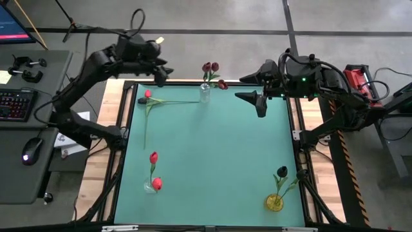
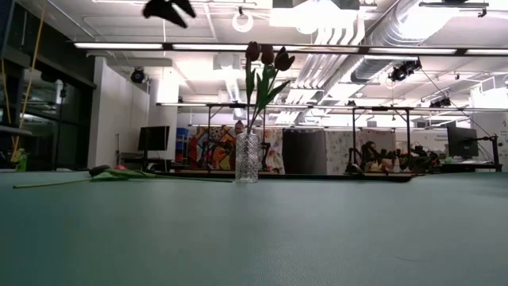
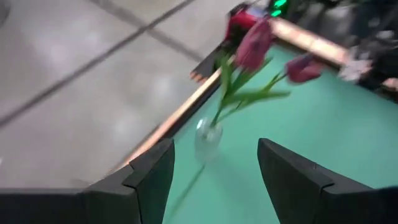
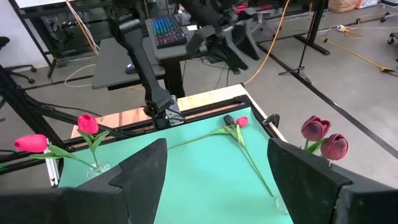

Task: Sort flowers into vase by color
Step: Put the pink flower into the bottom transparent vase

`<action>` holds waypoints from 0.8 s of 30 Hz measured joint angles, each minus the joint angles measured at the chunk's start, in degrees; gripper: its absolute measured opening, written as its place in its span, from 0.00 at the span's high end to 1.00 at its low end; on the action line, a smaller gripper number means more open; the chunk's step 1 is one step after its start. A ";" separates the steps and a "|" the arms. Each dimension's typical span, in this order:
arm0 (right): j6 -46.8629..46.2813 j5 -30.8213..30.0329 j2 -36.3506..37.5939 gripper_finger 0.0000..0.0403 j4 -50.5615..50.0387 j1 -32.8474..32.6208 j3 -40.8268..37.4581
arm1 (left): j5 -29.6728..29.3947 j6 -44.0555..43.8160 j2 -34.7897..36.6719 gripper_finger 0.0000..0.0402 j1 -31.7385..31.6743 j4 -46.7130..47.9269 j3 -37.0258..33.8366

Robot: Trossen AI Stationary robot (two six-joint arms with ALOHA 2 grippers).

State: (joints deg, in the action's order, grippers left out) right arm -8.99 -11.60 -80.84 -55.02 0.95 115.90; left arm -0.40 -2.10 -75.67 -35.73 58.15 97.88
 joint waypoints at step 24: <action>4.75 -1.82 -2.60 0.34 -10.82 0.02 -0.24 | -4.69 -33.48 2.59 0.46 -2.33 6.72 -45.56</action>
State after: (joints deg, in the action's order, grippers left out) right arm -4.24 -13.42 -83.44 -65.85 0.97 115.66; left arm -5.09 -35.58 -73.08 -38.05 64.87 52.32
